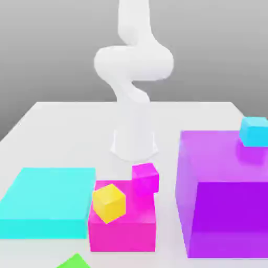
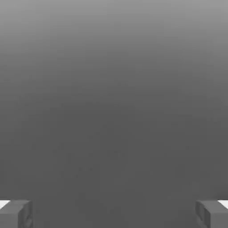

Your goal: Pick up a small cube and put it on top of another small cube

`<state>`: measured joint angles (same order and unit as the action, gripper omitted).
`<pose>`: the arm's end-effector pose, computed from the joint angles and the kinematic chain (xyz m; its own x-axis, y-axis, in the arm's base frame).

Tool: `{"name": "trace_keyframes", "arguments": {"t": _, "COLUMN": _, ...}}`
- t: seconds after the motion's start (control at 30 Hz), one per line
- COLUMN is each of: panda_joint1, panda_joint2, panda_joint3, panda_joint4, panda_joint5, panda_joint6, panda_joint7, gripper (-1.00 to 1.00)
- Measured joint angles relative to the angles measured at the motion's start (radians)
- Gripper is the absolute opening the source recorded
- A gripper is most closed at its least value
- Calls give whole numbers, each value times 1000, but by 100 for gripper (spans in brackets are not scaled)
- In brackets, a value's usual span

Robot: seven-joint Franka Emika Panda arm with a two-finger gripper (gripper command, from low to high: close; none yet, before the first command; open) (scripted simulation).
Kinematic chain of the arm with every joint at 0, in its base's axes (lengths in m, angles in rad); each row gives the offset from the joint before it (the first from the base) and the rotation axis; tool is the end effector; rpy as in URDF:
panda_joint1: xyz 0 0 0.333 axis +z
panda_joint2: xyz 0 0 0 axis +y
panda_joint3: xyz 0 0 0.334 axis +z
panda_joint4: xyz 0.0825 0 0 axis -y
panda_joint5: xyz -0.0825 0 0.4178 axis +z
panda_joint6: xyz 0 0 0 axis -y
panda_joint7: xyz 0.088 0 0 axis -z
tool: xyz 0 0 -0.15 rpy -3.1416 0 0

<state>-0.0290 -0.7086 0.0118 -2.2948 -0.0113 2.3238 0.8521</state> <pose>0.4303 -0.0066 0.6645 0.4724 -0.7537 0.4570 -0.5702 -0.6567 -0.4936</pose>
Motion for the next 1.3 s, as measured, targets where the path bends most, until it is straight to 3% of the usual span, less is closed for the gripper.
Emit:
{"name": "trace_keyframes", "arguments": {"t": 0.6, "panda_joint1": -161, "panda_joint2": 659, "panda_joint3": 28, "panda_joint4": 37, "panda_joint5": -74, "panda_joint6": 172, "panda_joint7": 370, "gripper": 0}}
{"name": "trace_keyframes", "arguments": {"t": 0.97, "panda_joint1": -200, "panda_joint2": 1052, "panda_joint3": 0, "panda_joint4": 58, "panda_joint5": -9, "panda_joint6": 281, "panda_joint7": 517, "gripper": 0}}
{"name": "trace_keyframes", "arguments": {"t": 1.1, "panda_joint1": -204, "panda_joint2": 1197, "panda_joint3": -2, "panda_joint4": 82, "panda_joint5": 1, "panda_joint6": 379, "panda_joint7": 528, "gripper": 0}}
{"name": "trace_keyframes", "arguments": {"t": 1.13, "panda_joint1": -203, "panda_joint2": 1228, "panda_joint3": -3, "panda_joint4": 89, "panda_joint5": 0, "panda_joint6": 403, "panda_joint7": 529, "gripper": -100}}
{"name": "trace_keyframes", "arguments": {"t": 1.3, "panda_joint1": -203, "panda_joint2": 1228, "panda_joint3": -2, "panda_joint4": 89, "panda_joint5": 0, "panda_joint6": 405, "panda_joint7": 528, "gripper": -100}}
